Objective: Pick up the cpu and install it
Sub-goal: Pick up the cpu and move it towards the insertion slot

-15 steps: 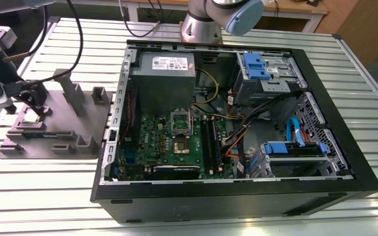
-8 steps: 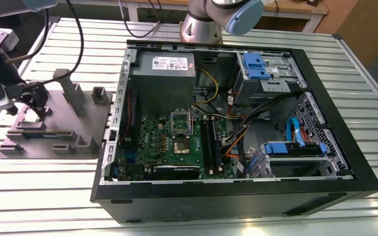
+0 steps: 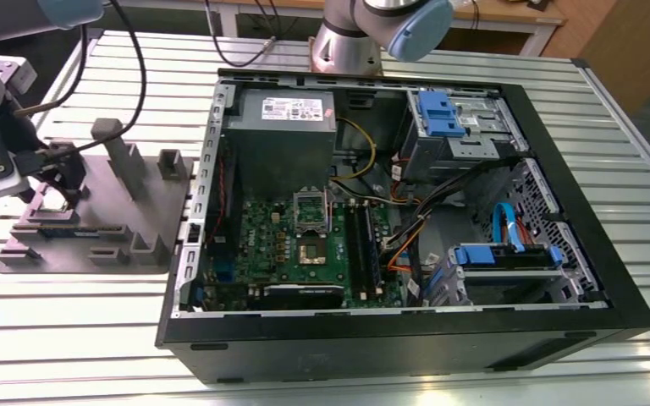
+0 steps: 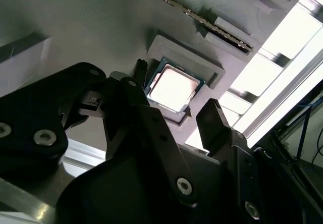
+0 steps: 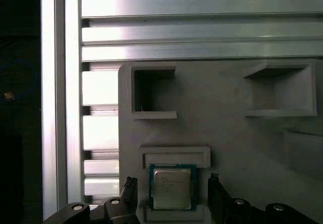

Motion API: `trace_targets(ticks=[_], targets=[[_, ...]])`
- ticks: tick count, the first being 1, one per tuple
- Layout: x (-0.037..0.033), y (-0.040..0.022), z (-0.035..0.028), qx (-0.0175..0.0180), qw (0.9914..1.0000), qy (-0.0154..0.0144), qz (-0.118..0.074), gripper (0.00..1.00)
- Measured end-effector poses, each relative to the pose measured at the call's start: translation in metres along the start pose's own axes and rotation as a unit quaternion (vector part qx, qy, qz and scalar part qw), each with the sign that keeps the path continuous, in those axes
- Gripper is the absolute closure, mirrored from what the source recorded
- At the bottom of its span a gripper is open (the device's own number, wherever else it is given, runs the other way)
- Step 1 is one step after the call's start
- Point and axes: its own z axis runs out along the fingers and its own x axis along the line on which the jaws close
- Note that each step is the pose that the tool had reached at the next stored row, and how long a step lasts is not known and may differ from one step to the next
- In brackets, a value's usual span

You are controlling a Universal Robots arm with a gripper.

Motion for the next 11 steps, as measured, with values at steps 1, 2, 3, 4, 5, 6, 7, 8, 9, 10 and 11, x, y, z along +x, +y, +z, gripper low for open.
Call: trace_targets(ticks=[1,2,3,4,5,6,7,8,9,10,11], targets=[[0.0,0.0,0.0008,0.0,1.0,0.0,0.0,0.34],[0.0,-0.0001,0.0015,0.0,1.0,0.0,0.0,0.34],[0.0,-0.0001,0.002,0.0,1.0,0.0001,0.0,0.34],[0.0,-0.0001,0.0026,-0.0001,1.0,0.0,0.0,0.34],[0.0,-0.0001,0.0031,-0.0001,1.0,0.0,0.0,0.34],[-0.0001,-0.0001,0.0036,-0.0001,1.0,0.0,0.0,0.34],[-0.0001,-0.0001,0.0042,-0.0001,1.0,0.0,0.0,0.34],[-0.0001,-0.0001,0.0047,-0.0002,1.0,0.0,0.0,0.34],[-0.0001,-0.0002,0.0051,-0.0001,1.0,0.0,0.0,0.34],[-0.0001,-0.0002,0.0055,-0.0001,1.0,0.0,0.0,0.34],[-0.0001,-0.0002,0.0058,-0.0001,1.0,0.0,0.0,0.34]])
